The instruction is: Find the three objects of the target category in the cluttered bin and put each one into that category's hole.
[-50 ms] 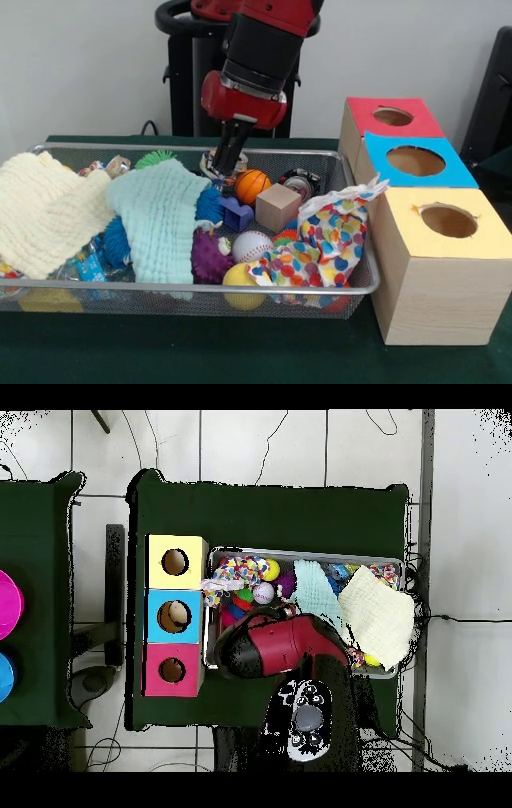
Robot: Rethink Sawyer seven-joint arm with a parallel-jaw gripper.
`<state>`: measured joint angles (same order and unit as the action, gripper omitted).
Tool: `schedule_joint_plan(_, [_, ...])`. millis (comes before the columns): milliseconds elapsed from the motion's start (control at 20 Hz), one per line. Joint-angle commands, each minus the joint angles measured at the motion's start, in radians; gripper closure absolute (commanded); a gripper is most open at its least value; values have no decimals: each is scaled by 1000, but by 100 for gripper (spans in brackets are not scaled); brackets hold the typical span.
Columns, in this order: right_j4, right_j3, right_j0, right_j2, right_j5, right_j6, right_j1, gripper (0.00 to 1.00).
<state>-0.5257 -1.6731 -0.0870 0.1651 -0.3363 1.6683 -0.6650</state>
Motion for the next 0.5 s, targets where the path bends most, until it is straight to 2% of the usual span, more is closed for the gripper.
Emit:
schedule_joint_plan(50, [-92,56,-12,-14,7,10,46,100])
schedule_joint_plan(500, [-139,77,-11,10,1,26,66,100])
